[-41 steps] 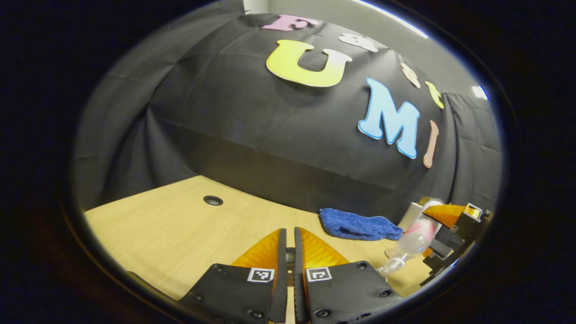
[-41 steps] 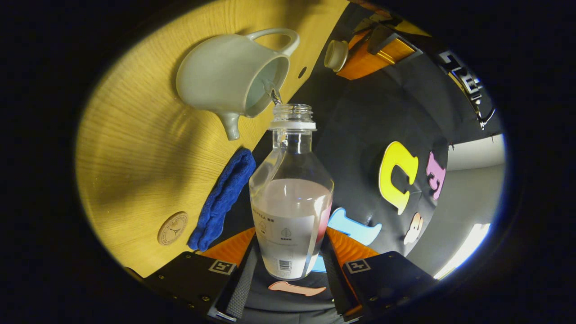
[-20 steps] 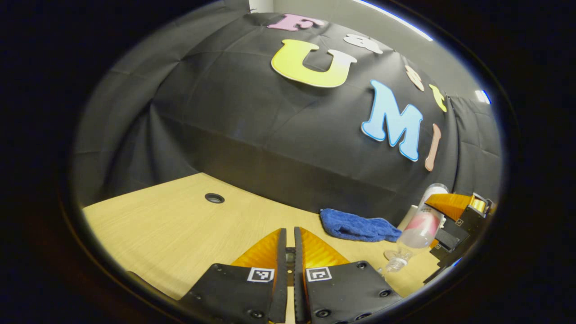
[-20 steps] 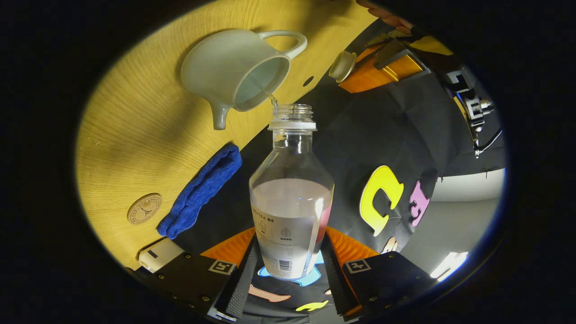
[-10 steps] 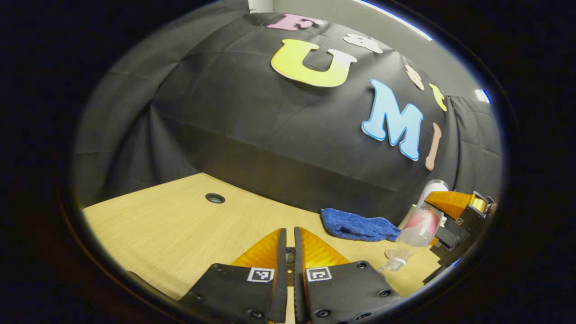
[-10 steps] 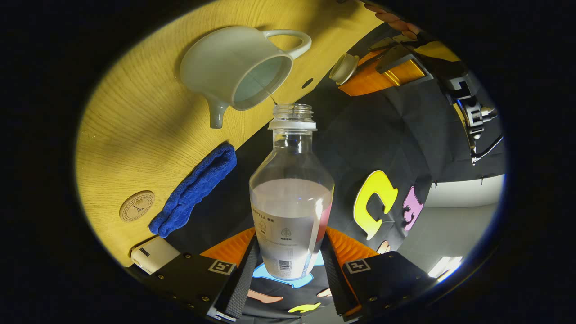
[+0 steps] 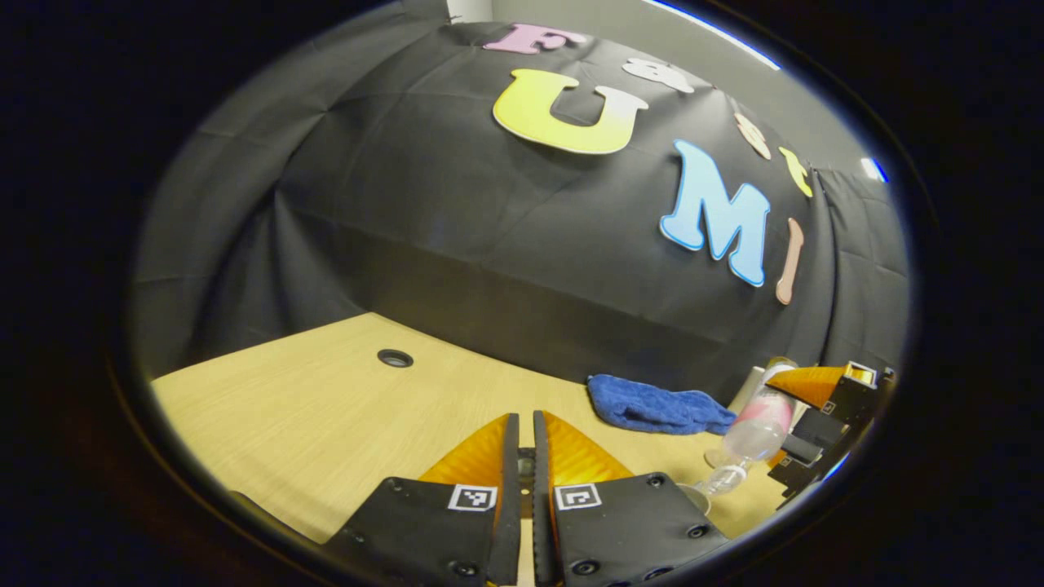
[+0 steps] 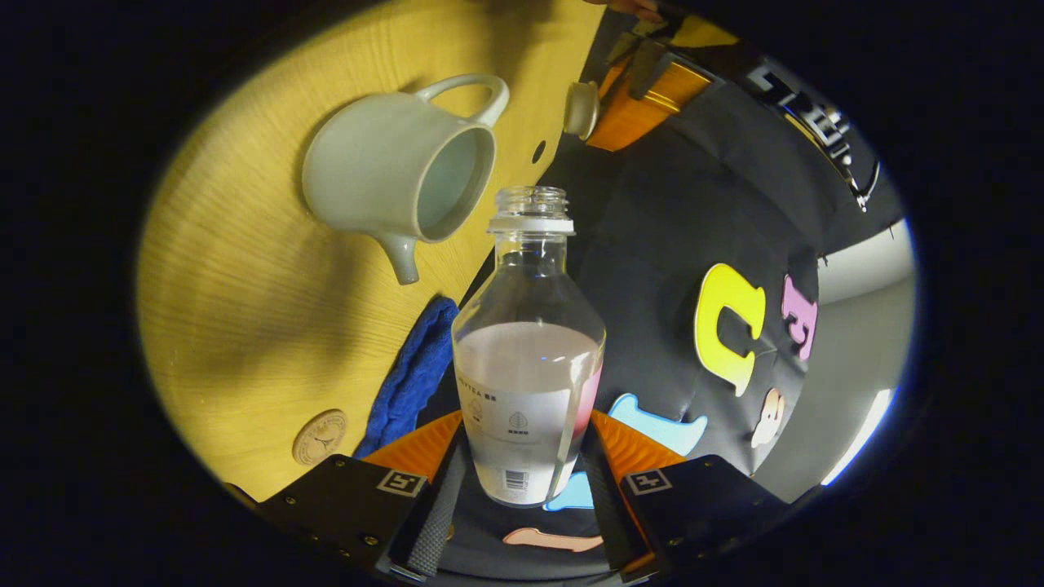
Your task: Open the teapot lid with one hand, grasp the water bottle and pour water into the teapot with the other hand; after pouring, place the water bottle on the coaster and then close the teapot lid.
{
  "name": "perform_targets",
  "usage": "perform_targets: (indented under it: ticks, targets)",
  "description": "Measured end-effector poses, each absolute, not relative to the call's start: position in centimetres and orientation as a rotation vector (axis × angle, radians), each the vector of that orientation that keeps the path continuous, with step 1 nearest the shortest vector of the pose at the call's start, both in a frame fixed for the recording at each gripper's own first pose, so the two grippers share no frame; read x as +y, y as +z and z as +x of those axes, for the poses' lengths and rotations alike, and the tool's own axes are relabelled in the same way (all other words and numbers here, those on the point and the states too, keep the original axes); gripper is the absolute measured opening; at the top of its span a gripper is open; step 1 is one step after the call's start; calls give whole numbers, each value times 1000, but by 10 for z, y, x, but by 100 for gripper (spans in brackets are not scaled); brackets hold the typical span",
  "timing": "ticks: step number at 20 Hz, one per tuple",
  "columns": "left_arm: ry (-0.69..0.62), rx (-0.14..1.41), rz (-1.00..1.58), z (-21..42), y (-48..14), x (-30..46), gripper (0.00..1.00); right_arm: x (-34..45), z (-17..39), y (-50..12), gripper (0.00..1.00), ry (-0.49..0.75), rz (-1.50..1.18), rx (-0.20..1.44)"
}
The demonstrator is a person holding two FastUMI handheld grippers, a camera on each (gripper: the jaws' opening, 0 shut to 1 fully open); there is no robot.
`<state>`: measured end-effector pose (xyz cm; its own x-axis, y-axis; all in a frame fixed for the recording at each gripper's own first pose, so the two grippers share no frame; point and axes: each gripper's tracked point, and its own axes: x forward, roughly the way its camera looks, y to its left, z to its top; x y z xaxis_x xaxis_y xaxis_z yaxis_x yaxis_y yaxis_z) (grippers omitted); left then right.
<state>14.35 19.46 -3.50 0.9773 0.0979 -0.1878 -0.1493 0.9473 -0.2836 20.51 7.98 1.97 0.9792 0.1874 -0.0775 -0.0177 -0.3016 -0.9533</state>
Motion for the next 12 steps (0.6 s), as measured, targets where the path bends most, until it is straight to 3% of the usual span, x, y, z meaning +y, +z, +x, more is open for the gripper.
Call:
perform_targets:
  ticks: [3,7,8,12]
  targets:
    - [129,180,-294,144,-38,194,12,73,210,5,74,239,-1732,-61]
    - [129,195,-286,146,-42,192,15,61,207,-1,73,274,-1541,16]
    - [128,198,-284,147,-43,191,9,62,207,-1,74,281,-1497,30]
    - [120,196,-285,147,-42,186,12,56,205,-11,74,302,-1342,89]
